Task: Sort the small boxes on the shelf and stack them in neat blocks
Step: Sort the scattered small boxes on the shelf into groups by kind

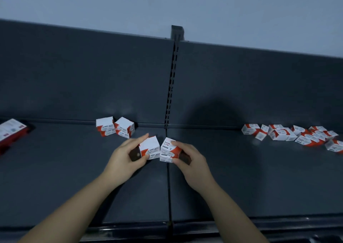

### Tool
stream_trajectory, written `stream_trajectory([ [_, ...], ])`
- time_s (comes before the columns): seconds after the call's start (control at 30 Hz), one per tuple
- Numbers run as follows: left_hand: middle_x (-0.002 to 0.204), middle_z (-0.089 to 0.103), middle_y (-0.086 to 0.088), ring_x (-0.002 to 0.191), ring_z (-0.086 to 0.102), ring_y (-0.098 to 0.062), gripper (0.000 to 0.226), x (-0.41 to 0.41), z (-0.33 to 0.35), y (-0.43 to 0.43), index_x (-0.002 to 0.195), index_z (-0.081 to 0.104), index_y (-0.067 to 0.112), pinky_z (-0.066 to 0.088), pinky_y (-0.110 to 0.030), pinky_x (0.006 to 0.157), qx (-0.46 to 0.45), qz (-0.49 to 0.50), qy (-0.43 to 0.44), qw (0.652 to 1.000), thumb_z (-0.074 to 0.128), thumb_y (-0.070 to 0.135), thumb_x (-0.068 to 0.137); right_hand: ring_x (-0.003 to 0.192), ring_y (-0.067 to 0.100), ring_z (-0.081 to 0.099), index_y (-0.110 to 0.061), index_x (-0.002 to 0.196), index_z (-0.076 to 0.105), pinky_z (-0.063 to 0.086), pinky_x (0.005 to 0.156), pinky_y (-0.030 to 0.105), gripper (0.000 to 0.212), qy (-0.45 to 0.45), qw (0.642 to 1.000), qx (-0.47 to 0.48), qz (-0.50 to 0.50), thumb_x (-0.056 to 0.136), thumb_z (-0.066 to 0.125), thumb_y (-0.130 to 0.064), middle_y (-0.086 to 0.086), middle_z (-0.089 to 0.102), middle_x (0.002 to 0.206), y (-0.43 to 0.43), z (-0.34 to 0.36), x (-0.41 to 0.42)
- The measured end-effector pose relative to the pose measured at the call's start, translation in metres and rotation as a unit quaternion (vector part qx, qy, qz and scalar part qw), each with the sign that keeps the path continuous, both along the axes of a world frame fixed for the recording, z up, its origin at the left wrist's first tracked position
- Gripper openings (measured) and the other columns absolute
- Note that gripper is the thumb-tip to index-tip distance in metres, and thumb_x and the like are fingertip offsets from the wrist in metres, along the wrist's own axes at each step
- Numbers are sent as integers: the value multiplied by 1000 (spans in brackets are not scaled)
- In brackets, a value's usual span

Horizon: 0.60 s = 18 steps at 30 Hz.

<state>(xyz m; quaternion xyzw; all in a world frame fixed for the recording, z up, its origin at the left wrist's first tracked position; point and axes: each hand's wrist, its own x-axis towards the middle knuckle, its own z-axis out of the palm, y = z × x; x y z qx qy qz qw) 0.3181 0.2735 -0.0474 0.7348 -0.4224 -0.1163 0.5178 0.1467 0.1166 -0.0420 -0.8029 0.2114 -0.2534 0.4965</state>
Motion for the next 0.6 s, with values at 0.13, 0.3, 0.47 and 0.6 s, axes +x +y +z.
stream_trajectory([
  [0.13, 113, 60, 25, 106, 58, 6, 66, 40, 2, 50, 129, 56, 40, 37, -2, 91, 9, 25, -13, 1000, 79, 7, 77, 105, -2, 57, -34, 129, 61, 42, 96, 12, 53, 27, 998, -48, 16, 86, 70, -5, -19, 57, 114, 49, 4, 47],
  [0.3, 107, 63, 32, 104, 55, 15, 67, 78, -9, 88, 128, 53, 45, 35, 2, 86, 59, 29, -11, 998, 81, 12, 77, 118, -4, 51, -36, 139, 51, 38, 105, 14, 59, 71, 995, -63, 14, 89, 68, -8, -13, 55, 128, 88, -13, 87],
  [0.47, 110, 67, 17, 101, 59, 12, 51, 98, -24, 97, 115, 51, 26, 48, -18, 91, 70, 57, 34, 995, 82, 15, 75, 115, -9, 52, -44, 132, 47, 37, 98, 6, 56, 66, 997, -13, -29, 88, 71, -19, -21, 56, 125, 112, -21, 105],
  [0.6, 100, 67, 24, 99, 61, 7, 40, 113, -27, 90, 97, 49, 29, 43, -39, 101, 91, 81, 4, 993, 82, 28, 75, 118, -3, 52, -36, 135, 48, 39, 101, 13, 54, 80, 996, -25, -37, 88, 71, -26, -20, 56, 125, 111, -16, 122],
])
